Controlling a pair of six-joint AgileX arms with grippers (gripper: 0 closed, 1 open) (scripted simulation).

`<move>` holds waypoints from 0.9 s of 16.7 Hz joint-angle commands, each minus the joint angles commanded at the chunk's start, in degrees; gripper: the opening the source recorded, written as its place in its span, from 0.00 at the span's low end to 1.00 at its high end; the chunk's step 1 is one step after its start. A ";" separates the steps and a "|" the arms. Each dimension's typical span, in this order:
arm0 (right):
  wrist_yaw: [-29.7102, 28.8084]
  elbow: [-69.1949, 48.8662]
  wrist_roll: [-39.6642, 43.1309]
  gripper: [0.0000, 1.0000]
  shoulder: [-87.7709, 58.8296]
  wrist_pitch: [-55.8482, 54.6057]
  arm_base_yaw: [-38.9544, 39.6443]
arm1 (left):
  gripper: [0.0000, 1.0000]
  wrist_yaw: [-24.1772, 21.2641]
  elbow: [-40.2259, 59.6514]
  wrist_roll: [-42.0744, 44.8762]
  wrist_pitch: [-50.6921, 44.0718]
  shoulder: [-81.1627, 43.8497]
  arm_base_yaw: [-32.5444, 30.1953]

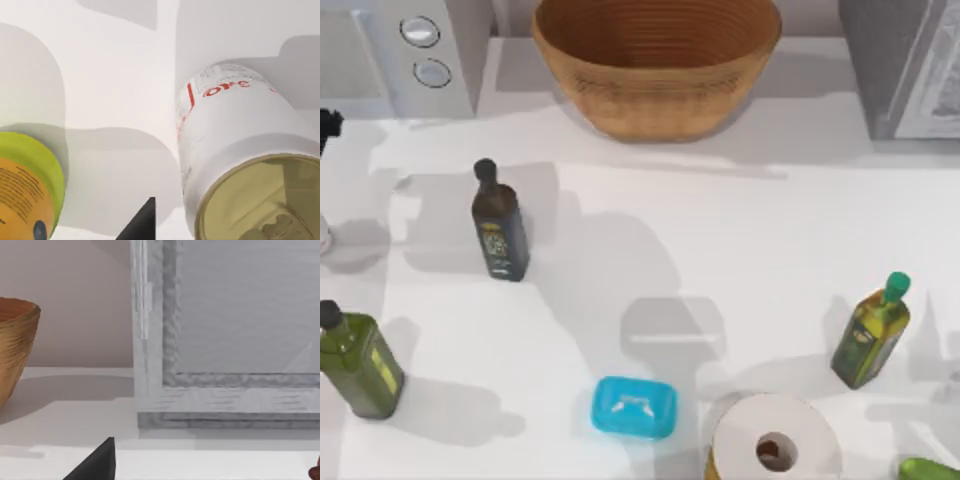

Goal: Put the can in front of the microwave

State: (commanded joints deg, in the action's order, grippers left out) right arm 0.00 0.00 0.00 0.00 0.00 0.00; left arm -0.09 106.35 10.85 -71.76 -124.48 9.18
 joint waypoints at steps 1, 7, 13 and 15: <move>0.00 0.00 0.00 1.00 0.00 0.00 0.00 | 1.00 0.00 0.00 0.00 0.00 0.00 0.00; 0.00 0.00 0.00 1.00 0.00 0.00 0.00 | 1.00 0.00 0.00 0.00 0.00 0.00 0.00; 0.00 0.00 0.00 1.00 0.00 0.00 0.00 | 1.00 0.00 4.24 0.07 -4.23 -0.20 -0.16; 0.00 0.00 0.00 1.00 0.00 0.00 0.00 | 1.00 -0.03 7.76 -0.04 -7.74 -0.06 -0.13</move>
State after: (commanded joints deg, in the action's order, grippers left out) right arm 0.00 0.00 0.00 0.00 0.00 0.00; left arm -0.12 114.11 10.81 -79.49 -124.54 9.06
